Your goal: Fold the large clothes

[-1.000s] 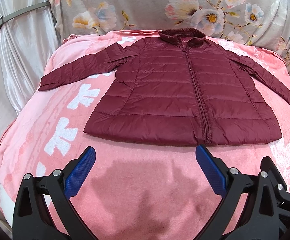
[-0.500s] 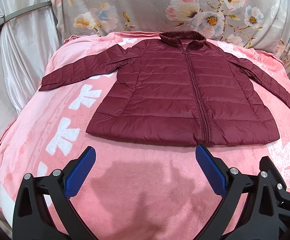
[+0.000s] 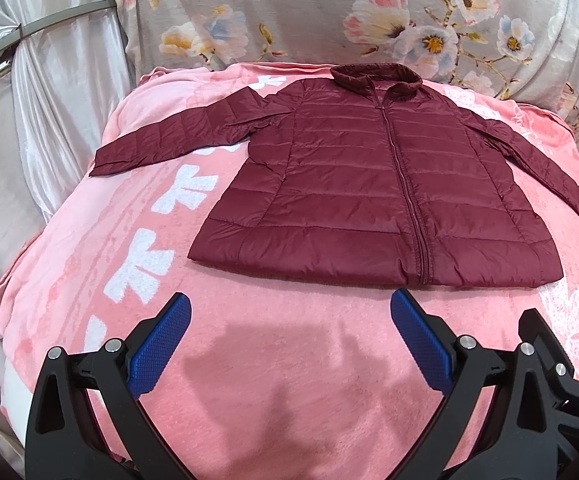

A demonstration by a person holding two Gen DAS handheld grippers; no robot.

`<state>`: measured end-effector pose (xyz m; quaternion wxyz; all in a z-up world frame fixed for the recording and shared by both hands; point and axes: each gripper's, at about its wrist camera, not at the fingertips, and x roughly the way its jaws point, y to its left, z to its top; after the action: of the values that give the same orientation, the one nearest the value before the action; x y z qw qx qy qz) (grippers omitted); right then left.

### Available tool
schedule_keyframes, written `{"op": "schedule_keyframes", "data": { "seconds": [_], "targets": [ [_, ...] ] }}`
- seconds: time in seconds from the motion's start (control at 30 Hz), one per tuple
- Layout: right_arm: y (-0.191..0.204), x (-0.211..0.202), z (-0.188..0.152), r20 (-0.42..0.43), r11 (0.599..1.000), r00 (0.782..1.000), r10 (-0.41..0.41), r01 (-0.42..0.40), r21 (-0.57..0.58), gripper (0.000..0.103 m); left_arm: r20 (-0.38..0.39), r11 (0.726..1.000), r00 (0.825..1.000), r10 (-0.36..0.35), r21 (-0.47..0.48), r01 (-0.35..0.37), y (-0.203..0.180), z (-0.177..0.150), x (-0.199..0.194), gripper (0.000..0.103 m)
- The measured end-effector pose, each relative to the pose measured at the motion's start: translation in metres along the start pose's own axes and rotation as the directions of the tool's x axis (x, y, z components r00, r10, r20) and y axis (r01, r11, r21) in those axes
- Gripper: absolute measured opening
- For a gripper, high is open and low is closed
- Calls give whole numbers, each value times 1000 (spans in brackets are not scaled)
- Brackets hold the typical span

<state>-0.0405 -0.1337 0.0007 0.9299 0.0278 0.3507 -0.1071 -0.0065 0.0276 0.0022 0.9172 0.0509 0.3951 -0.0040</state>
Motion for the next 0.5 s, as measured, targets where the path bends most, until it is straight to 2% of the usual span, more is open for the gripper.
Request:
{"op": "schedule_keyframes", "data": {
  "seconds": [0.5],
  "targets": [
    [0, 0, -1, -1, 1000, 1000, 0, 0, -1, 98, -4, 1000, 1000, -1, -3, 1, 3, 0, 0, 98]
  ]
}}
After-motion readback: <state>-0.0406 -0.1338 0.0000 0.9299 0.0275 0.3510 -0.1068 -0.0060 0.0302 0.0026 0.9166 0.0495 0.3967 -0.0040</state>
